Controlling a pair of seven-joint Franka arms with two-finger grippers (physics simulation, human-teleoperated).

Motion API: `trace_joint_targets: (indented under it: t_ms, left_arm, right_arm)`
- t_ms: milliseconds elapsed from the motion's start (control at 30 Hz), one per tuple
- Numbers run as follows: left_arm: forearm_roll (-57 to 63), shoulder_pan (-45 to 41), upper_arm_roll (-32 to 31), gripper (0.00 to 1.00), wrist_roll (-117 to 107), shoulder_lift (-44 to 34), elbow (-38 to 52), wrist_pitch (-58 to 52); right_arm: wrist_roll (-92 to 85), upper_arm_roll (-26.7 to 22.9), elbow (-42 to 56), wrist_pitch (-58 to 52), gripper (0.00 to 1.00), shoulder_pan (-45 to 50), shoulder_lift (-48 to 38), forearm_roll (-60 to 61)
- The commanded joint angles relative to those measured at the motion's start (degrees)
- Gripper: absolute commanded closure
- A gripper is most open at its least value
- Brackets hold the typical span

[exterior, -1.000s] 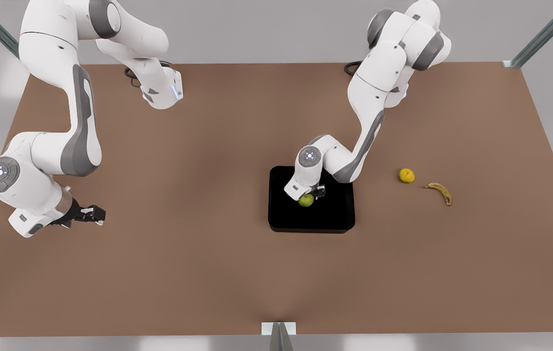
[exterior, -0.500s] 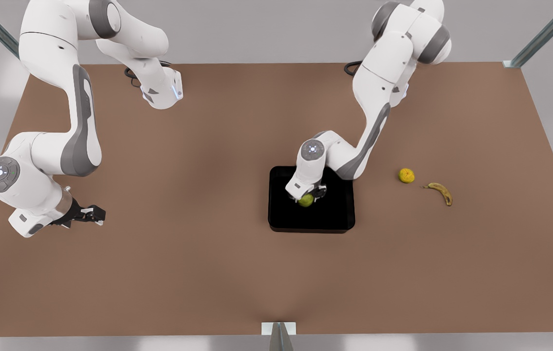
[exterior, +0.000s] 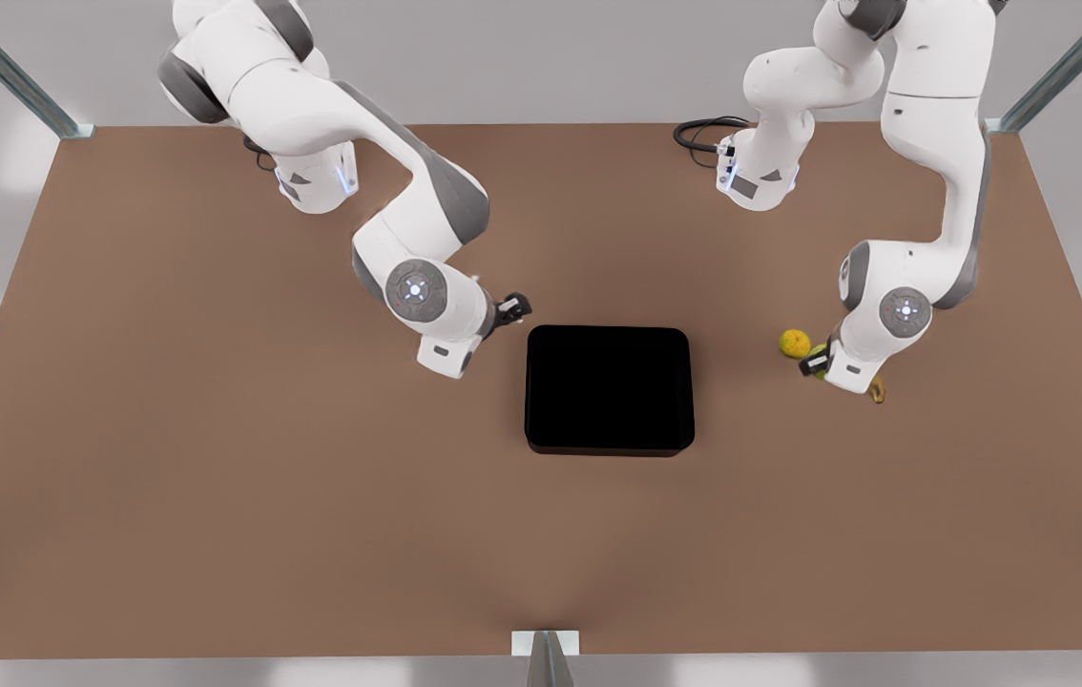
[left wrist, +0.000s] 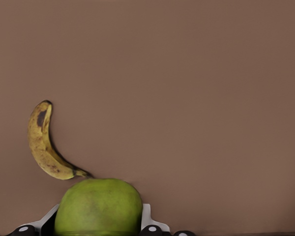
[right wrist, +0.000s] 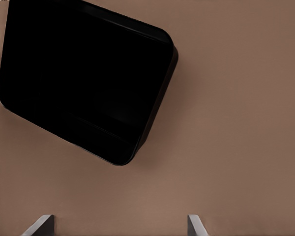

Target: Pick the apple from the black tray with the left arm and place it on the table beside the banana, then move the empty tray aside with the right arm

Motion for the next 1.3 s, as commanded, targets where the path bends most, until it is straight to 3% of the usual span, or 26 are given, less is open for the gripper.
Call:
trace_joint_targets:
  t_ms: [0, 67, 100, 200, 233, 333, 400, 500, 767, 833, 933, 1067, 1133, 1267]
  left_arm:
    - [0.02, -0.04, 0.0, 0.21, 32.02, 1.53, -0.66, 10.17]
    - [0.02, 0.22, 0.0, 0.16, 32.02, 2.85, -0.66, 11.92]
    - [0.02, 0.22, 0.09, 0.0, 32.02, 3.47, -0.66, 12.63]
    - [0.1, 0.75, 0.09, 0.0, 32.02, 3.56, -0.75, 12.46]
    - [0.02, 0.66, 0.0, 0.0, 31.67, 0.4, 0.13, 9.39]
    - [-3.58, 0.14, -0.79, 0.0, 31.58, -7.87, 11.09, -13.18]
    - [-5.96, -0.04, -3.34, 0.0, 30.62, -5.59, 24.9, -24.36]
    - [-5.61, -3.29, -3.34, 0.0, 30.7, -1.98, 35.54, -25.69]
    - [-6.58, 0.84, -2.9, 0.0, 34.31, 1.27, 39.85, -25.34]
    - [-6.4, 1.01, -2.9, 0.0, 34.31, 1.45, 39.68, -25.6]
    - [-6.14, 1.37, -2.81, 0.0, 34.4, 1.45, 39.59, -25.6]
    - [-6.05, 1.54, -2.73, 0.0, 34.4, 1.45, 39.59, -25.69]
    - [-6.05, 1.72, -2.73, 0.0, 34.4, 1.45, 39.59, -25.69]
    - [-5.96, 1.89, -2.73, 0.0, 34.4, 1.45, 39.59, -25.69]
  right_arm:
    - [58.2, 0.23, 6.67, 8.31, 0.0, 2.01, 6.6, -2.13]
    - [59.1, 0.32, 10.03, 8.4, 0.0, 2.19, 9.42, -2.67]
    - [59.01, 0.06, 10.12, 8.4, 0.0, 2.1, 9.87, -2.76]
    - [58.84, 0.15, 10.12, 9.19, 0.0, 2.19, 12.15, -3.02]
    - [58.75, 0.32, 10.12, 10.07, 0.0, 2.19, 13.91, -5.92]
    - [55.15, 0.32, 9.95, 11.56, 0.0, 2.1, 16.89, -7.68]
    - [53.13, 1.29, 8.1, 11.56, 0.0, 2.63, 16.99, -7.77]
    - [51.46, 1.99, 4.5, 13.85, 0.0, 2.72, 17.51, -9.88]
    - [42.58, 1.64, -1.04, 22.11, 0.0, 2.19, 20.24, -11.99]
    - [41.61, 1.55, -1.04, 22.29, 0.1, 1.84, 20.5, -11.99]
    - [41.79, 1.38, -0.78, 22.2, 0.47, 1.66, 20.41, -11.64]
    - [41.35, 1.47, -0.51, 22.11, 0.84, 1.66, 20.33, -11.55]
    - [40.64, 1.47, -0.51, 22.11, 0.92, 1.66, 20.33, -11.46]
    - [40.64, 1.64, -0.25, 21.5, 0.92, 1.66, 19.1, -11.46]
